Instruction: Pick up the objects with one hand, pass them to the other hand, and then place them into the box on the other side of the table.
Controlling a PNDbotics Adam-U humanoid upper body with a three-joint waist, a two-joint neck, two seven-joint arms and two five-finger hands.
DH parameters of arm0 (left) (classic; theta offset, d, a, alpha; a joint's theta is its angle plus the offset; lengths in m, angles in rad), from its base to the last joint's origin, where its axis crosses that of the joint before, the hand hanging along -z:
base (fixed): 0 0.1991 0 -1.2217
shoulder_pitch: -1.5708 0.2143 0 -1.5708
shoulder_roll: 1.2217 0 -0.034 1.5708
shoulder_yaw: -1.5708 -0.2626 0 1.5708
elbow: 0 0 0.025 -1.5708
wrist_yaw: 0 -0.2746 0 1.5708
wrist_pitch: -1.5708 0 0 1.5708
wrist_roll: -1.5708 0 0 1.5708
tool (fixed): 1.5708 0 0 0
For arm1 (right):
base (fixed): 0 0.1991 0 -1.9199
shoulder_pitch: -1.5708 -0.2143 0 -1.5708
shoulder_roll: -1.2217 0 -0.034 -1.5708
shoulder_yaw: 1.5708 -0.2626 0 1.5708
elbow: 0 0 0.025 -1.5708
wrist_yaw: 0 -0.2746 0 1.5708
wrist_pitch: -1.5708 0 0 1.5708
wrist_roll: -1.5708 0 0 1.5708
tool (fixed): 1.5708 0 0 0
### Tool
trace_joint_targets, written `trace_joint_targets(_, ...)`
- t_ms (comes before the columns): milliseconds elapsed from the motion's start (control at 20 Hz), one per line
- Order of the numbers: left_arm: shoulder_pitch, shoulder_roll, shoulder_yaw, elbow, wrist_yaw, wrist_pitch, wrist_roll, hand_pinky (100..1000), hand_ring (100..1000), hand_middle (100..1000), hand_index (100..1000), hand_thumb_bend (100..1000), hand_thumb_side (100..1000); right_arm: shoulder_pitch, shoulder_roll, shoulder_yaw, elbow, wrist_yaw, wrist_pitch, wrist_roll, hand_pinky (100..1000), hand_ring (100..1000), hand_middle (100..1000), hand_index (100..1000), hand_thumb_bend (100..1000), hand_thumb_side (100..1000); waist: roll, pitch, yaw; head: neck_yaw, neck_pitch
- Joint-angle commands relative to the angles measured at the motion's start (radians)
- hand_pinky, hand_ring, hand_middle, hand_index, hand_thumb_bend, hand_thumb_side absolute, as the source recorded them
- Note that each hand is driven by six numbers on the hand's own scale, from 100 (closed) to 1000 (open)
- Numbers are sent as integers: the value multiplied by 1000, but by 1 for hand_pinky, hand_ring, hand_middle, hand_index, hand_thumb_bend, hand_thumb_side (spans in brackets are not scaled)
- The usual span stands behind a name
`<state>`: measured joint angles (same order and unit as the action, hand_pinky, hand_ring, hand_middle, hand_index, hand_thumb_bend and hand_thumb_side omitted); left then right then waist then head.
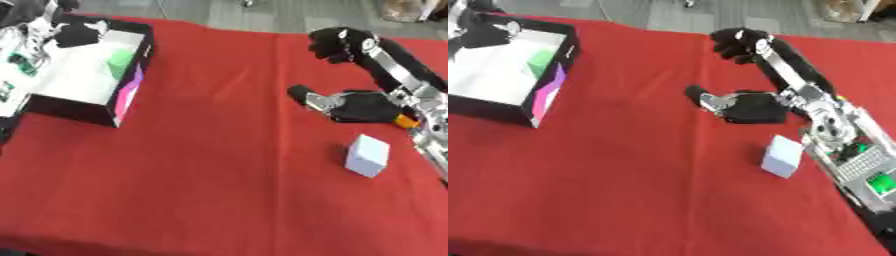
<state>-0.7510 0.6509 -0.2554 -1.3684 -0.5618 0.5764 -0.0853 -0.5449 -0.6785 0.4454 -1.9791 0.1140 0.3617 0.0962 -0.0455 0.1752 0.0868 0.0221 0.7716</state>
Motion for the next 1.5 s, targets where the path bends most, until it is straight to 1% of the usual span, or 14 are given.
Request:
trace_joint_targets(50,-4,42,16,-41,26,-3,29,821,737,728,798,265,621,-4,-91,-23,-21,-4,-16,40,840,814,772,858,501,387,-10,-38,-4,-22,-2)
trace_joint_targets(200,6,43,14,-54,62,-7,59,820,735,727,798,234,655,13,-141,-25,-21,-6,-29,58,845,818,780,860,516,398,-10,-38,-5,-35,-2)
trace_joint_targets(350,12,46,14,-66,89,-5,92,820,734,725,796,219,666,45,-200,-20,-21,-11,-45,92,850,822,786,860,533,416,-12,-37,-5,-49,-2)
trace_joint_targets(500,14,49,14,-68,105,1,116,820,731,720,792,212,670,97,-248,-22,-21,4,-56,106,853,825,791,856,565,409,-13,-35,-5,-61,-2)
trace_joint_targets(750,20,52,15,-67,121,6,137,819,729,716,788,210,672,189,-297,-38,-21,57,-67,119,861,831,802,850,610,422,-9,-32,-4,-79,-2)
trace_joint_targets(900,22,47,18,-66,128,9,143,819,727,713,789,207,676,228,-301,-38,-21,105,-57,143,864,832,803,832,619,432,-5,-30,-4,-87,-2)
trace_joint_targets(1100,25,44,18,-69,136,11,149,819,727,712,788,205,675,259,-285,-29,-21,167,-31,183,865,833,801,825,633,429,-1,-27,-2,-103,-2)
trace_joint_targets(1300,31,46,20,-72,139,12,154,819,727,712,786,204,677,270,-273,-20,-21,218,-7,200,869,836,807,834,631,433,4,-24,2,-112,-2)
trace_joint_targets(1500,39,44,28,-71,145,15,165,818,725,708,783,203,677,266,-273,-23,-21,252,9,199,870,838,810,839,627,434,5,-22,4,-115,-2)
